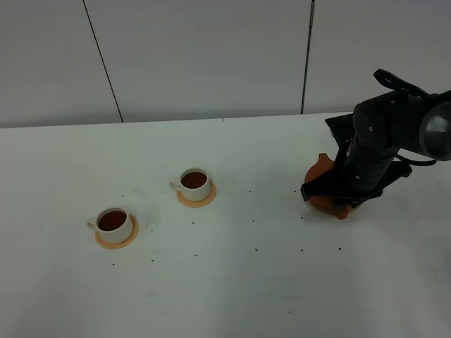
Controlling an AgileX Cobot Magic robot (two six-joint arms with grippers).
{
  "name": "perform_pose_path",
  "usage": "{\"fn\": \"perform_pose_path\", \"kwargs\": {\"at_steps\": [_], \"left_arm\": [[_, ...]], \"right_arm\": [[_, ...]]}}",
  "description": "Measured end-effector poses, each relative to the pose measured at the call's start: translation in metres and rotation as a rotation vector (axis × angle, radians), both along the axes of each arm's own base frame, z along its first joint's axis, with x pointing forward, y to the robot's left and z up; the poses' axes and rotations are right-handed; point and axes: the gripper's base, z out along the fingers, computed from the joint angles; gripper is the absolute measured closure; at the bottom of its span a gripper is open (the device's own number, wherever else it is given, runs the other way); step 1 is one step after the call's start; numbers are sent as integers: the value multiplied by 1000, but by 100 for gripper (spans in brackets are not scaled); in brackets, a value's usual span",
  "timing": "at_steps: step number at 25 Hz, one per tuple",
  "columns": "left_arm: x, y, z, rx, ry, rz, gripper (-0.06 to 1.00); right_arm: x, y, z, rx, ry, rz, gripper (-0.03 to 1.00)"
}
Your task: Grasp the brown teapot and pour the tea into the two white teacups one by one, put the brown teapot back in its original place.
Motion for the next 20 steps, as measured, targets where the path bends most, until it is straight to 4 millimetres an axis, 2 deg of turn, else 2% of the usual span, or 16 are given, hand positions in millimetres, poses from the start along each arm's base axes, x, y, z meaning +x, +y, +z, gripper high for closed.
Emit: {"fn": "perform_pose_path", "kwargs": {"at_steps": [4,7,13,16,20], "left_arm": [[0,0,0,0,0,0,41],[0,0,0,0,0,0,41],[0,0,0,0,0,0,41],[0,0,0,0,0,0,41],[0,0,0,1,0,0,41]], "right_arm": [[-1,0,2,-3,7,0,48],[-5,-2,14,-13,34,-4,41],[-23,-16,55,-50,87,-29,42],[-31,-36,70,-37,94,-78,45],[-54,-67,82,2,120,-159,49]]}}
